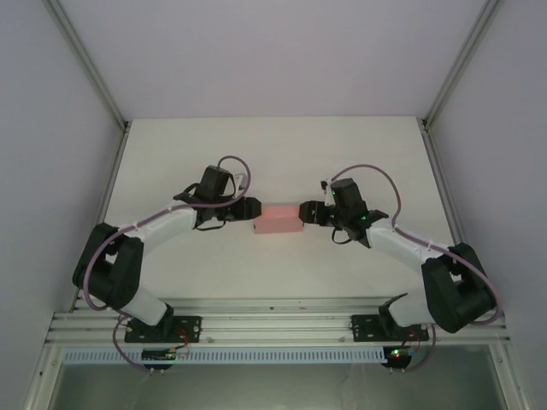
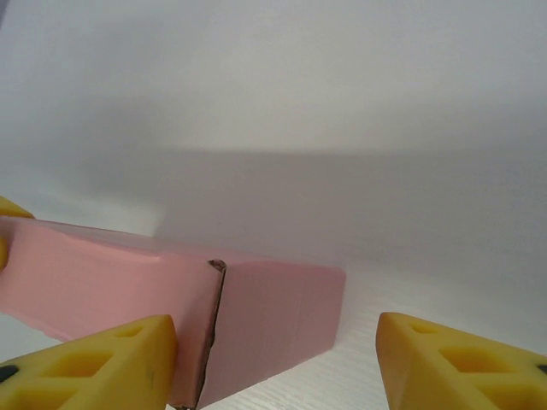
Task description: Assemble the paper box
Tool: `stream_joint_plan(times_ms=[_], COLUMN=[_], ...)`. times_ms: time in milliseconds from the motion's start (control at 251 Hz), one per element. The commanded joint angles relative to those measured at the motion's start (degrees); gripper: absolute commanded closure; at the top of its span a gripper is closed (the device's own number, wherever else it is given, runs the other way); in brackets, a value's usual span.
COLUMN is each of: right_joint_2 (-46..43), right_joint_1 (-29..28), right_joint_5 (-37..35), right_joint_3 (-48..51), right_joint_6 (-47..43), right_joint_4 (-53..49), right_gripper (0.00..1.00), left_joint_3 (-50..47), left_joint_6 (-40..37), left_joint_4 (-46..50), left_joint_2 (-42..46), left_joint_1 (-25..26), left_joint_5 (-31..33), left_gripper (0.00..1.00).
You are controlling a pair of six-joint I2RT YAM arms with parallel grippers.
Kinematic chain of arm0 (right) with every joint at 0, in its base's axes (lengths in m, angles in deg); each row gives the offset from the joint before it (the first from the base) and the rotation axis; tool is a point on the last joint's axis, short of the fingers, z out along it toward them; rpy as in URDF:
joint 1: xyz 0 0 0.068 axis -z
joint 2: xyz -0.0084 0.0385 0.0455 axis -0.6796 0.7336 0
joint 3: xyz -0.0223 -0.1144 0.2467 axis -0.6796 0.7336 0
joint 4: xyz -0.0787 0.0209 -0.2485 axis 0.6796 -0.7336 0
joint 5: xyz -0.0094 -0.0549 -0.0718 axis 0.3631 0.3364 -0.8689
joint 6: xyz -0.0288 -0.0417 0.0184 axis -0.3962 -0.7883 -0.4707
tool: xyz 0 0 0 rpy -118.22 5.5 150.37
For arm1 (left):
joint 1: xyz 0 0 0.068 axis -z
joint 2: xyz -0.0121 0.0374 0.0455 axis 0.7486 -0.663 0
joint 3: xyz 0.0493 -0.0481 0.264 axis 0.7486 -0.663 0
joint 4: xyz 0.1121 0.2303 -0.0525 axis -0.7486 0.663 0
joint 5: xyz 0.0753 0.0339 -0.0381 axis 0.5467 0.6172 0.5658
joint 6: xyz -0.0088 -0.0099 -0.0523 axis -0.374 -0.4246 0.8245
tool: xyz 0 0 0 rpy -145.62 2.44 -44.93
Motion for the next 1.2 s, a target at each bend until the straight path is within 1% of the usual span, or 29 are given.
stream_joint_plan(times_ms=[0,52,92,132,239,363,391,423,479,503,523,559,599,623,647,682,746,762,782,846,878,934,966,974,982,994,1062,1141,1197], right_joint_2=[4.01,5.12,6.01,6.73,7.37,5.92,5.43,4.77,3.72,3.33,3.03,2.77,2.58,2.49,2.41,2.4,2.57,2.64,2.67,2.67,2.77,3.06,3.43,3.52,3.6,3.75,5.08,7.44,9.31], right_joint_1=[0.84,1.08,1.19,1.19,1.41,1.21,1.19,1.17,1.13,1.06,1.1,1.1,1.1,1.17,1.18,1.26,1.6,1.7,1.79,2.06,2.3,2.67,2.79,2.84,2.85,2.78,2.41,0.86,-0.89], right_joint_5=[-0.75,0.85,1.86,2.28,2.47,2.57,2.29,2.17,1.93,1.62,1.59,1.6,1.98,2.37,2.54,2.64,2.39,2.45,2.58,2.67,3.54,5.49,7.87,8.72,9.42,10.43,14.5,19.76,19.57], right_joint_3=[6.82,8.55,9.32,9.79,10.74,9.48,8.88,7.85,5.69,4.54,3.46,1.36,-1.25,-2.86,-4.38,-6.57,-10.75,-11.8,-13.05,-16.44,-17.7,-19.94,-21.06,-21.32,-21.54,-21.86,-24.37,-28.12,-31.48], right_joint_6=[-0.27,-0.53,-1.05,-1.21,-1.73,-1.62,-1.82,-2.07,-2.85,-2.85,-2.86,-3.41,-3.78,-3.79,-3.79,-4.09,-4.38,-4.67,-5.22,-6.86,-8.3,-11.51,-15.63,-16.78,-18.01,-19.88,-31.9,-47.33,-59.95], right_joint_4=[-0.55,2.85,4.73,5.8,8.13,7.43,6.74,5.6,3.69,2.84,1.71,-0.7,-4.07,-6.17,-7.46,-9.03,-12.54,-13.36,-14.36,-16.54,-16.88,-17.08,-17.07,-17.07,-17.07,-17.01,-18.71,-25.51,-32.33], right_gripper=[0.43,0.5,0.54,0.6,0.69,0.69,0.69,0.68,0.62,0.62,0.62,0.62,0.6,0.56,0.51,0.49,0.47,0.45,0.43,0.31,0.28,0.19,0.15,0.12,0.05,0.02,0.01,0.01,0.01], left_joint_3=[-4.76,-5.87,-7.01,-7.83,-9.56,-9.24,-8.65,-7.7,-5.53,-4.59,-3.66,-2.07,0.03,1.35,2.56,4.36,6.9,7.37,7.96,9.38,10.11,11.26,11.64,11.66,11.79,11.78,10.67,8.29,6.54], left_joint_6=[0.66,0.5,0.63,0.27,-0.2,-0.78,-1.29,-1.66,-2.87,-3.33,-3.64,-4.06,-4.49,-4.92,-5.26,-5.42,-5.86,-5.95,-5.85,-6.32,-6.69,-7.14,-7.43,-7.49,-7.51,-7.54,-7.94,-7.37,-7.26], left_joint_4=[1.52,0.14,-0.89,-1.61,-3.11,-3.37,-3.04,-2.45,-1.29,-0.86,-0.56,0.11,1.12,1.88,2.71,4.12,5.92,6.22,6.63,7.93,8.69,11.27,12.64,12.98,13.33,13.64,14.61,14.48,14.5], left_joint_2=[-1.46,-1.38,-1.21,-0.98,-0.11,1.12,1.33,1.63,2.21,2.41,2.69,2.98,3.19,3.27,3.33,3.39,3.92,4.1,4.43,5.61,6.33,7.67,8.47,8.64,8.84,9.21,11.21,13.8,15.4], left_joint_1=[-0.9,-0.97,-0.92,-0.99,-0.93,-0.96,-0.96,-0.96,-0.98,-0.99,-1.05,-1.09,-1.28,-1.51,-1.81,-2.24,-3.07,-3.38,-3.65,-4.8,-5.33,-6.13,-6.57,-6.66,-6.77,-7.03,-9.18,-12.53,-14.72], left_joint_5=[0.03,-0.71,-0.99,-1.35,-0.84,-0.48,-0.42,-0.15,0.29,0.53,0.78,1.57,2.25,2.35,2.58,3.64,4.85,5.24,5.77,6.95,8.11,12.65,15.85,16.59,17.26,18.08,20.18,20.5,21.53], left_gripper=[0.69,0.78,0.9,1.0,1.0,1.0,0.95,0.83,0.82,0.8,0.76,0.59,0.56,0.53,0.45,0.29,0.15,0.1,0.0,0.0,0.0,0.0,0.0,0.0,0.0,0.0,0.0,0.0,0.0])
